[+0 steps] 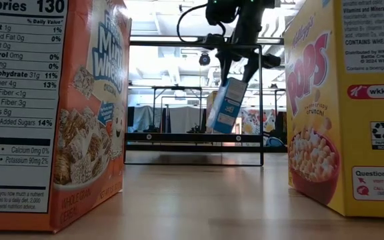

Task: Stack cereal on shelf
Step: Put the bottom right blue cereal box on the shelf

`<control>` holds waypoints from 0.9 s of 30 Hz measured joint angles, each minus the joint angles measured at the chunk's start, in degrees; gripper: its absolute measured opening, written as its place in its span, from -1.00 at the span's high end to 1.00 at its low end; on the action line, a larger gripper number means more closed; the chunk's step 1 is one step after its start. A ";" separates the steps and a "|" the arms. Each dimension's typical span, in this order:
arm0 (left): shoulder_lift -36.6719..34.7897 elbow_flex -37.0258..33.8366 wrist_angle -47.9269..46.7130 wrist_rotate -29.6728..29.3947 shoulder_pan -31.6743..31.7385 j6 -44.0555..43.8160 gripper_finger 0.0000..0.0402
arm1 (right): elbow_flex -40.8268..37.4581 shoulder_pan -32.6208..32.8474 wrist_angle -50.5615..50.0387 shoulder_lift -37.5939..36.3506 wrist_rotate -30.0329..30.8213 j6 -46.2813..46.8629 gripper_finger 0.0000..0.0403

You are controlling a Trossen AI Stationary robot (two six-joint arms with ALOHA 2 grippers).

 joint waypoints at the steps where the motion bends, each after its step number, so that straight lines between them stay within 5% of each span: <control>1: -0.01 0.00 0.00 0.00 -0.01 -0.01 1.00 | 0.00 0.00 0.03 0.00 0.61 0.09 0.07; 11: 0.00 0.00 0.11 0.00 0.02 -0.07 1.00 | 0.00 0.03 0.75 0.00 2.72 0.10 -0.12; 27: -0.02 0.00 0.11 0.02 0.00 -0.11 1.00 | 0.00 0.42 2.78 -0.07 2.71 -2.94 -0.14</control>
